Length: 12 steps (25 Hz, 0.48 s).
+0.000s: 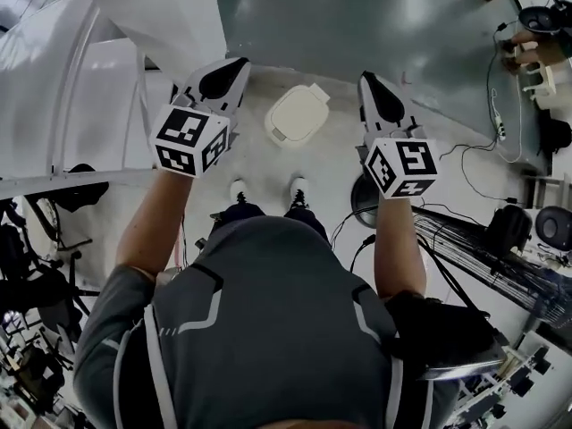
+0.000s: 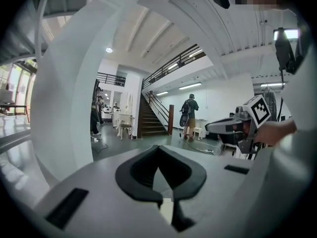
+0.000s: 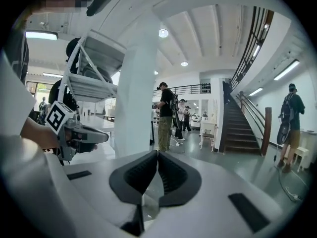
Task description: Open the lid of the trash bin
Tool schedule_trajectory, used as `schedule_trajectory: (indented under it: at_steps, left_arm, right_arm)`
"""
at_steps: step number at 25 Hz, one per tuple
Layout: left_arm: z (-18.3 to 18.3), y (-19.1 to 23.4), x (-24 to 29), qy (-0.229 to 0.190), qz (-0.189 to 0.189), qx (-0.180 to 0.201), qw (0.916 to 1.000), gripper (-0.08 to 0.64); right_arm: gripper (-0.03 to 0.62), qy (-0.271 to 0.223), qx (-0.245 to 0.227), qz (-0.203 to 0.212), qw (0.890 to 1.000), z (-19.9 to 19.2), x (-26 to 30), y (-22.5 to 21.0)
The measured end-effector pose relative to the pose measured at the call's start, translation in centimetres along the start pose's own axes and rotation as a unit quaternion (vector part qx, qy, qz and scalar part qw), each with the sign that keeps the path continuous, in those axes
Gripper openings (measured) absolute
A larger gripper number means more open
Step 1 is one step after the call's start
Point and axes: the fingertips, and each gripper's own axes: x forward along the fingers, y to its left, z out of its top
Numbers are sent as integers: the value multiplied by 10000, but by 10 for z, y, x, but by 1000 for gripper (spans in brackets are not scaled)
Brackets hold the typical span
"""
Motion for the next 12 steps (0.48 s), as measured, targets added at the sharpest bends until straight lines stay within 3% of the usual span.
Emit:
schedule_trajectory:
  at_steps: [6,12]
  left_arm:
    - [-26,0,9,322,271,-131,9990,8]
    - [-64,5,23,581,482,-63,9971,8]
  right_arm:
    - [28,104,268,55,9996,-28,21,-25]
    - [28,597,347,350,9970,-79,49,-20]
